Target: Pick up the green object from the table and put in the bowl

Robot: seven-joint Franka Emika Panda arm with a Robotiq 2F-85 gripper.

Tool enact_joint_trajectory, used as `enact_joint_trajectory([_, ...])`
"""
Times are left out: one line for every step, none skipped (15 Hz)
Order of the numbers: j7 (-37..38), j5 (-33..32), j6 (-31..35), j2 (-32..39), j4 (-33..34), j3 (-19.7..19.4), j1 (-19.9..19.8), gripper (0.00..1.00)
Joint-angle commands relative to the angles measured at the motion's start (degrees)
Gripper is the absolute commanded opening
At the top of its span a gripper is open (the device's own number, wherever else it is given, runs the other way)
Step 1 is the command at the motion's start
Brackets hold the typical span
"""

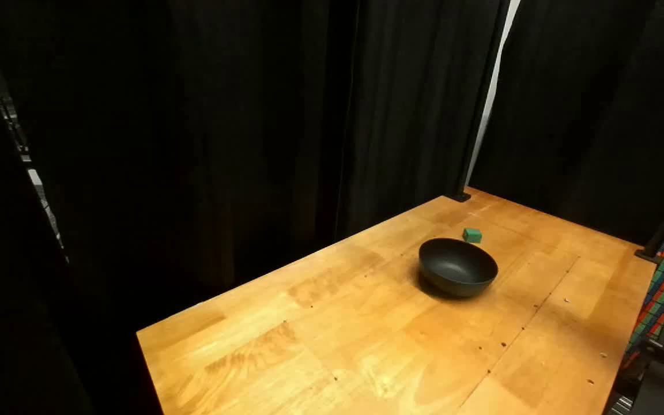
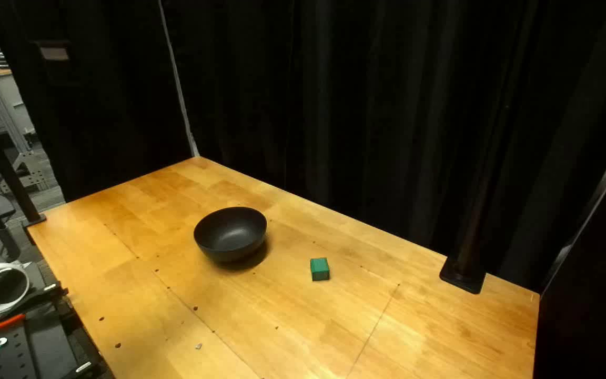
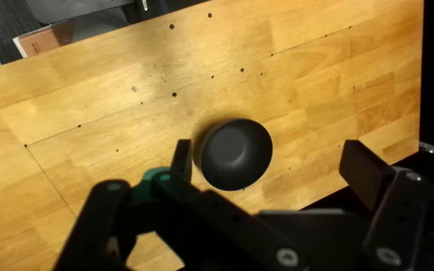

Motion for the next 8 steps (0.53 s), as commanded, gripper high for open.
enact_joint_trajectory([-0.89,0.8,-0.26,0.41,0.42,1.36,-1.88,1.0])
enact_joint_trajectory([-0.89,0.8,-0.26,0.31,0.64,1.35,-1.88,1.0])
enact_joint_trajectory([-0.89,0.8,-0.27,0.1,0.77,1.33,-1.87,1.0])
enact_joint_trajectory([-0.89,0.8,-0.27,0.02,0.87,1.33,-1.86,1.0])
enact_joint_trajectory([-0.89,0.8,-0.27,0.01,0.9,1.32,-1.86,1.0])
enact_joint_trajectory([-0.89,0.8,-0.27,0.01,0.9,1.33,-1.86,1.0])
enact_joint_trajectory([-0.89,0.8,-0.27,0.03,0.9,1.33,-1.86,1.0])
enact_joint_trajectory([-0.89,0.8,-0.27,0.02,0.9,1.33,-1.86,1.0])
